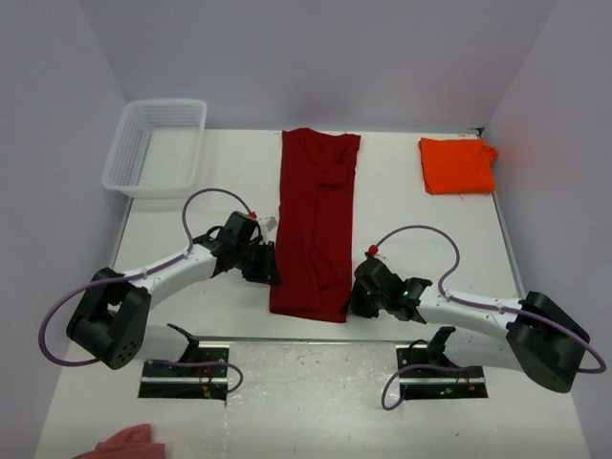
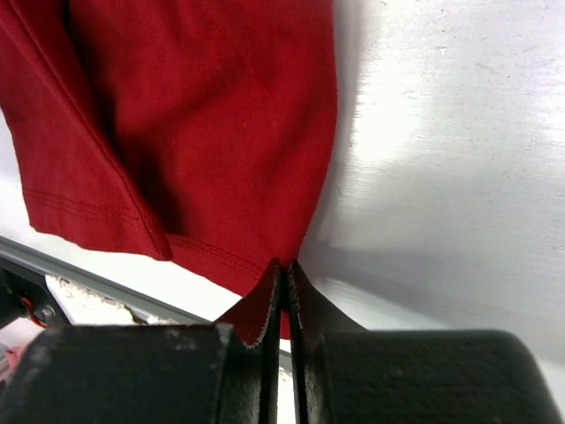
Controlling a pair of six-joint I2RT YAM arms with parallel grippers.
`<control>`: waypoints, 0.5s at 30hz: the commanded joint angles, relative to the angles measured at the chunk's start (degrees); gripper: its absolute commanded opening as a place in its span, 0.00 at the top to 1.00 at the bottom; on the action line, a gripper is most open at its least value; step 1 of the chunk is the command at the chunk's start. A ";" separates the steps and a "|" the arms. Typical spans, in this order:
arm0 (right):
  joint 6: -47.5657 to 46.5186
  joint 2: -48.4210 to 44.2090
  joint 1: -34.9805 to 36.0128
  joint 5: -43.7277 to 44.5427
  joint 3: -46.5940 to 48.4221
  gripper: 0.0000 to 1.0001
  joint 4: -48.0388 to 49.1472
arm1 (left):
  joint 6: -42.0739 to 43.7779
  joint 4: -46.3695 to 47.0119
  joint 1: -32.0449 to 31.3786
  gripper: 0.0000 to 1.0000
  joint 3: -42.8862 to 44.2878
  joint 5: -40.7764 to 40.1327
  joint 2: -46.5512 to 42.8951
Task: Fold and stack the t-shirts
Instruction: Grab the bottom of the folded rectangular tshirt with both arms
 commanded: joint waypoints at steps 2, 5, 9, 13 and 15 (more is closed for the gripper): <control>0.29 0.69 0.39 0.96 0.44 1.00 -1.26 | -1.25 -1.20 -1.66 0.75 -0.99 0.63 -3.77; 0.20 1.57 0.40 0.87 0.80 1.00 -1.17 | -2.04 -2.07 -2.54 0.70 -1.69 0.20 -5.70; 0.20 1.22 0.48 0.87 0.44 1.00 -0.91 | -2.74 -5.14 -2.80 0.60 -1.78 -1.90 -6.84; 0.29 -0.10 0.48 1.31 -0.08 1.00 -1.26 | -3.45 -8.05 -2.98 0.47 -1.95 -5.78 -8.25; 0.38 -0.62 0.48 1.66 -0.35 1.00 -1.52 | -4.06 -9.11 -3.07 0.46 -2.39 -6.92 -7.82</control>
